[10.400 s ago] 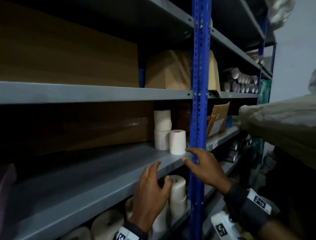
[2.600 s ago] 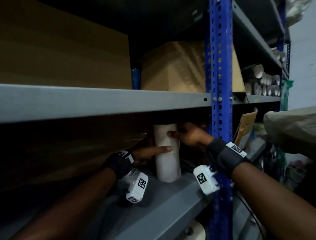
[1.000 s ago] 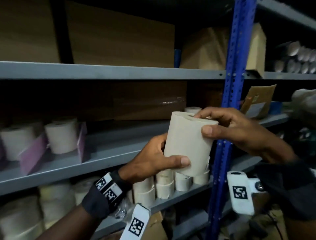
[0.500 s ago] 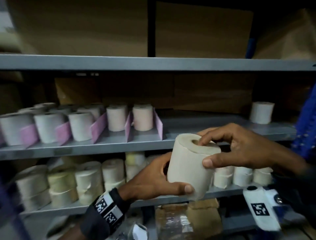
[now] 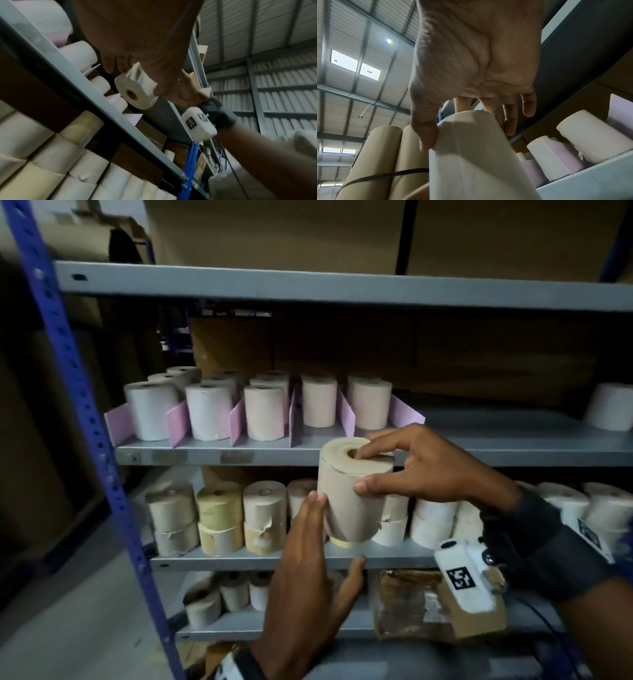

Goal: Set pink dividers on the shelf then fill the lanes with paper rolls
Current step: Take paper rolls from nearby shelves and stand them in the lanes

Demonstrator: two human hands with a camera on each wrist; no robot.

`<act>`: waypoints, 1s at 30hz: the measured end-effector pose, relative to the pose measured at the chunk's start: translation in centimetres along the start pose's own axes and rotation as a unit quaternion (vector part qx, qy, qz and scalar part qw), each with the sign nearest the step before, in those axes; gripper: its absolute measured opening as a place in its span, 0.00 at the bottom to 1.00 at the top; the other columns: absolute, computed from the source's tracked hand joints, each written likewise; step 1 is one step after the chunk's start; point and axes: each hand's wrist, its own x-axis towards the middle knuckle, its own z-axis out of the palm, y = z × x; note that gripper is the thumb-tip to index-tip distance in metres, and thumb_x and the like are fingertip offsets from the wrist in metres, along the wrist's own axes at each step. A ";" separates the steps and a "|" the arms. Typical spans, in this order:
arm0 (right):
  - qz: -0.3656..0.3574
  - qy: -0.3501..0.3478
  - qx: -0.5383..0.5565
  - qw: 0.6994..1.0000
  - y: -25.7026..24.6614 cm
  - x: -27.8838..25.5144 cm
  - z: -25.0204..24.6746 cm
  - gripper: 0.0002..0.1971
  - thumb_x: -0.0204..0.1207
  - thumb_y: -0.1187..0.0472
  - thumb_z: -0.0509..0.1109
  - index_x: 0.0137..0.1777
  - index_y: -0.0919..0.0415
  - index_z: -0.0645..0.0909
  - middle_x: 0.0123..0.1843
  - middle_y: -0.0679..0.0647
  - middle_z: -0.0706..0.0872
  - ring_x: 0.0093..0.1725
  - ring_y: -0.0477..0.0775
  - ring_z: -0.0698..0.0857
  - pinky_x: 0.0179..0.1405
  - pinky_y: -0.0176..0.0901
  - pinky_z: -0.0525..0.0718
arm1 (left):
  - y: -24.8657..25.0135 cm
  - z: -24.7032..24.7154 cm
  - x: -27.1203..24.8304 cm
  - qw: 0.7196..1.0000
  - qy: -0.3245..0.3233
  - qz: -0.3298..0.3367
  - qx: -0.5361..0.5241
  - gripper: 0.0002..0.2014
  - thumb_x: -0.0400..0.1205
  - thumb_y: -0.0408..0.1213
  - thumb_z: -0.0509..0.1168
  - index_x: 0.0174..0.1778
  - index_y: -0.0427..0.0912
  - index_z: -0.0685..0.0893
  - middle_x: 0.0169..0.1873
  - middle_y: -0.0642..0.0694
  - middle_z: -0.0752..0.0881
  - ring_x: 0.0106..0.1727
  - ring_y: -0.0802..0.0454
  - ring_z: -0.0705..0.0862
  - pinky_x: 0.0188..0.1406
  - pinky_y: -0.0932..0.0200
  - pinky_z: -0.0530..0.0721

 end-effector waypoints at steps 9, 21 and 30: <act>-0.009 0.045 -0.052 0.998 1.5 6.1 0.3 0.34 0.54 0.26 0.75 0.55 0.45 0.90 0.53 0.37 0.90 0.57 0.35 0.86 0.62 0.43 0.84 | -2.8 2.6 1.2 0.948 -0.127 0.064 0.284 0.56 0.64 0.51 0.79 0.88 0.37 0.66 0.89 0.33 0.58 0.90 0.34 0.55 0.75 0.23 0.73; 0.008 0.014 -0.069 0.997 6.1 14.5 -0.7 0.27 0.65 0.38 0.79 0.61 0.52 0.88 0.62 0.44 0.88 0.58 0.38 0.82 0.58 0.43 0.82 | -6.8 6.1 8.3 0.941 -0.106 0.017 0.320 0.52 0.59 0.44 0.79 0.84 0.36 0.74 0.87 0.34 0.65 0.87 0.36 0.65 0.73 0.23 0.76; 0.038 -0.032 -0.201 0.978 9.4 18.2 -0.2 0.29 0.74 0.31 0.65 0.73 0.39 0.77 0.80 0.45 0.73 0.80 0.59 0.62 0.74 0.75 0.62 | -10.9 9.2 10.9 0.944 -0.093 0.014 0.315 0.53 0.67 0.49 0.73 0.89 0.35 0.62 0.90 0.34 0.57 0.90 0.37 0.57 0.81 0.24 0.62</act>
